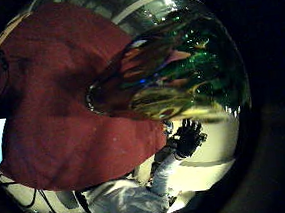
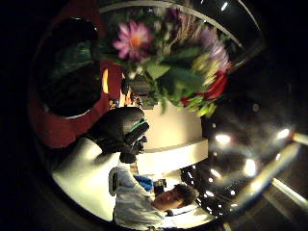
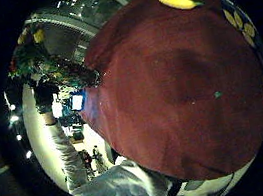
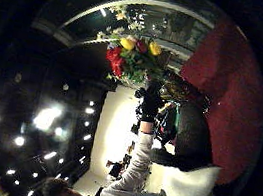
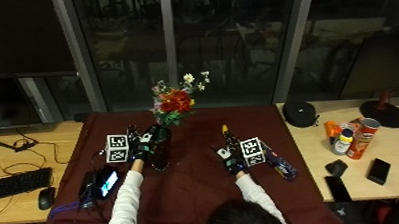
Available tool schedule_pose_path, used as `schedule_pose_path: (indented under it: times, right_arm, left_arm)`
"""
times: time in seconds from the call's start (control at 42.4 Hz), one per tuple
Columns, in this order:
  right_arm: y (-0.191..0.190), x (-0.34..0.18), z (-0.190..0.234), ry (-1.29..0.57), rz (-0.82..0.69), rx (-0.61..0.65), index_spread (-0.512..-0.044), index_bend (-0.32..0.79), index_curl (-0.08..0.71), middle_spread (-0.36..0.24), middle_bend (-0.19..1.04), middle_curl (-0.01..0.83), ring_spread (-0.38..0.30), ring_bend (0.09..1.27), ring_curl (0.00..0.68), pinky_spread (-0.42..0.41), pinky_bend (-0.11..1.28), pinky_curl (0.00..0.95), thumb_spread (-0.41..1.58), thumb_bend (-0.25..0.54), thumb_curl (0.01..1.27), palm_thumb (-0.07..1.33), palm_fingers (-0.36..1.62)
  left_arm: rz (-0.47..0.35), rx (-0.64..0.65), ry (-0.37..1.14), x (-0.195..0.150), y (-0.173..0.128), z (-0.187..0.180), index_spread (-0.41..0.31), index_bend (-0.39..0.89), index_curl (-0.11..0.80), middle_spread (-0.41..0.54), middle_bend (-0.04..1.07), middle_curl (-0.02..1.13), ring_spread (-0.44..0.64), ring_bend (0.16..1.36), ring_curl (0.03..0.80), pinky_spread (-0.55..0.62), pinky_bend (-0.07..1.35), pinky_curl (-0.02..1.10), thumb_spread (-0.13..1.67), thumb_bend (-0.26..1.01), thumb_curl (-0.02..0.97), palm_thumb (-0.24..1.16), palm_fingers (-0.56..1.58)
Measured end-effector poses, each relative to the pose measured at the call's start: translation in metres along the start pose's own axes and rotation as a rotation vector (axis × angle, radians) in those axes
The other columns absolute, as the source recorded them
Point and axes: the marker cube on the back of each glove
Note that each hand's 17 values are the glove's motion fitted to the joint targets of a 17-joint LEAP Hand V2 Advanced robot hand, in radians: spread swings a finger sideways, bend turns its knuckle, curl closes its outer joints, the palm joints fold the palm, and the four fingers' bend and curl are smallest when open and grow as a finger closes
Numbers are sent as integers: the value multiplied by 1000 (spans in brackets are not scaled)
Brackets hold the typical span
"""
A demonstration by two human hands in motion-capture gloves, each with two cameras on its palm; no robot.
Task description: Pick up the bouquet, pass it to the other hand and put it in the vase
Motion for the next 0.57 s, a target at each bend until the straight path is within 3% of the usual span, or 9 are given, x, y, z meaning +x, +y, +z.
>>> schedule_pose_path:
  times: [0.118, 0.189, 0.26, 0.401, 0.449, 0.567]
  right_arm:
    - [-5, 4, -2, 44, 48, 19, -407, 162, 224, 9, 167, 262, 83, 399, 283, 187, 412, 332, 1063, -18, 502, 795, -33]
    - [-4, 0, -6, 155, 65, 114, -405, 159, 230, 10, 167, 261, 92, 397, 282, 188, 409, 333, 1064, -20, 504, 793, -32]
    - [-2, 0, -9, 180, 16, 140, -403, 160, 234, 10, 167, 260, 96, 392, 281, 189, 407, 334, 1066, -22, 503, 787, -31]
    - [4, 8, -10, 133, 70, 77, -401, 166, 246, 11, 164, 257, 101, 386, 281, 190, 401, 335, 1069, -20, 503, 784, -26]
    - [6, 10, -9, 96, 107, 38, -400, 170, 250, 11, 166, 258, 102, 382, 281, 190, 397, 336, 1072, -21, 502, 782, -22]
    - [7, 11, -10, 13, 159, -17, -392, 174, 263, 11, 167, 256, 104, 370, 278, 191, 389, 336, 1075, -20, 502, 780, -17]
  left_arm:
    - [65, 76, -119, 3, -5, 4, 81, 49, 281, 243, 186, 347, 347, 537, 331, 443, 204, 368, 820, -52, 355, 237, -188]
    - [98, 88, -334, 3, -10, 13, 5, 125, 287, 197, 210, 354, 361, 520, 320, 455, 183, 356, 909, -46, 336, 193, -65]
    - [101, 82, -476, 2, -11, 22, -23, 123, 281, 191, 208, 354, 378, 524, 316, 468, 181, 346, 992, -21, 324, 201, -59]
    - [80, 26, -429, 3, -14, 37, -15, 115, 263, 212, 185, 347, 411, 527, 307, 483, 195, 341, 1151, 13, 312, 258, -81]
    - [82, 29, -443, 6, -15, 40, -20, 169, 277, 208, 185, 346, 417, 505, 299, 484, 185, 336, 1243, 75, 323, 351, -45]
    - [86, 58, -477, 8, -15, 40, -29, 247, 318, 194, 193, 346, 421, 468, 284, 482, 163, 317, 1395, 136, 322, 427, 39]
